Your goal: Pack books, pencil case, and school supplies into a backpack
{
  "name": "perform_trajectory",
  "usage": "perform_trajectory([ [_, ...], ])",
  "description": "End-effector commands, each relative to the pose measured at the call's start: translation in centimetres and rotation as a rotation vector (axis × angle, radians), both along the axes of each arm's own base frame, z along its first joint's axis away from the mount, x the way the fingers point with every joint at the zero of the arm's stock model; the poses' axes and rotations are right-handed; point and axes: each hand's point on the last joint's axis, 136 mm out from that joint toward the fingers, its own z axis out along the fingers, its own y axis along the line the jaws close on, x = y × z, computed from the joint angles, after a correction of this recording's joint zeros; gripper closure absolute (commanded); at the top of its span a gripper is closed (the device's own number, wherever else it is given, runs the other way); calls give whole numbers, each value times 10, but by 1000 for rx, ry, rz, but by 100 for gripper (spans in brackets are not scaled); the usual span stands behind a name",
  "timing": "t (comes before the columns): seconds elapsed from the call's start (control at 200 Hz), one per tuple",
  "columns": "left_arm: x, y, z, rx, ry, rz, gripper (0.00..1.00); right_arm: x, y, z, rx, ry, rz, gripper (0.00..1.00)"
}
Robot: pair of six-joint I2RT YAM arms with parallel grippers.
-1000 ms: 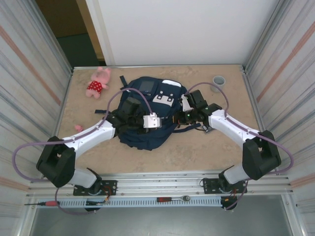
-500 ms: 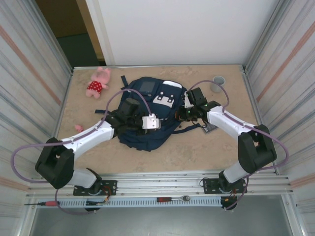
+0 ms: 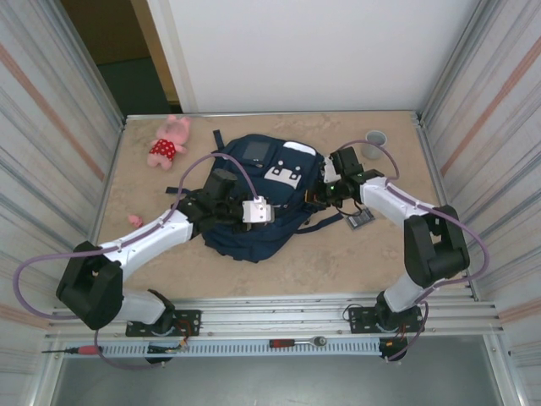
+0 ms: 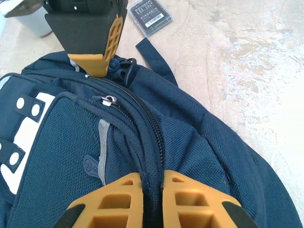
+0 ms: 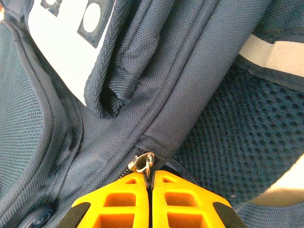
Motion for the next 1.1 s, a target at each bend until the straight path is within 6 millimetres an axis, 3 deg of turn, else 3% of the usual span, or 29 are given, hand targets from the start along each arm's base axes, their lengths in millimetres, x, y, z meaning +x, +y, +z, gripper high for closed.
perform_trajectory([
  [0.0,-22,8,0,-2,88,-28,100,45,-31,10,-112,-142,-101,100],
  [0.06,-20,8,3,-9,86,-12,92,42,-24,20,-114,-174,-66,91],
  [0.21,-22,17,22,-50,130,-15,49,23,-13,44,-148,-278,24,60],
  [0.356,-17,40,34,-92,140,2,31,-7,-5,64,-172,-379,126,48],
  [0.511,-5,57,22,-12,97,23,25,-34,-2,73,-212,-507,213,46],
  [0.666,6,66,13,53,56,22,21,-56,0,70,-260,-605,339,46],
  [1.097,41,69,-22,176,-20,41,20,-72,-4,77,-289,-723,447,45],
])
